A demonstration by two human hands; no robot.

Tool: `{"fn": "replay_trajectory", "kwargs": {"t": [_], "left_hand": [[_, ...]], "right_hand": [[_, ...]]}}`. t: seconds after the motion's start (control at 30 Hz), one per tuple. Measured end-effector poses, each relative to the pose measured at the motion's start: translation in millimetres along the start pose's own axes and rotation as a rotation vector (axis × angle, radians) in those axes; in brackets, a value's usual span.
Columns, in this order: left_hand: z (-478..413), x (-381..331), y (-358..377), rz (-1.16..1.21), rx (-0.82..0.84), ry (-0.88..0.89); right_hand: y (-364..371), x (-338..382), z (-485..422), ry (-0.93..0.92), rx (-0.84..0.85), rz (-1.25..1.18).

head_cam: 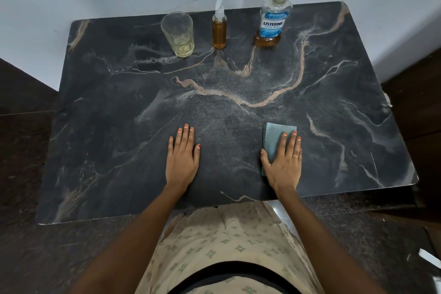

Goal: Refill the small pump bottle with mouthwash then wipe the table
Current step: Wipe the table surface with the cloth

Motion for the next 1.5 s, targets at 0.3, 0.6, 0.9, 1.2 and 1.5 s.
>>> {"fn": "replay_trajectory", "kwargs": {"t": [0.3, 0.6, 0.9, 1.2, 1.5], "left_hand": [[0.6, -0.5, 0.1, -0.016, 0.007, 0.002], [0.8, -1.1, -0.9, -0.019, 0.008, 0.004], [-0.1, -0.7, -0.3, -0.045, 0.011, 0.021], [0.3, 0.2, -0.9, -0.003, 0.012, 0.009], [0.2, -0.6, -0.2, 0.001, 0.004, 0.002]], "right_hand": [[1.7, 16.5, 7.5, -0.041, 0.006, 0.022], [10.0, 45.0, 16.2, -0.142, 0.031, -0.022], [20.4, 129.0, 53.0, -0.371, 0.074, 0.084], [12.4, 71.6, 32.8, -0.280, 0.057, 0.157], [-15.3, -45.6, -9.0, 0.103, -0.049, 0.045]]}}
Point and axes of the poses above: each hand's wrist, its own z-axis away from the middle knuckle, its own y-axis out of the palm, x = y × z, the point moved 6 cm from there along -z, towards the middle knuckle, and after that the axes turned 11 degrees about -x, right-handed, at the moved point
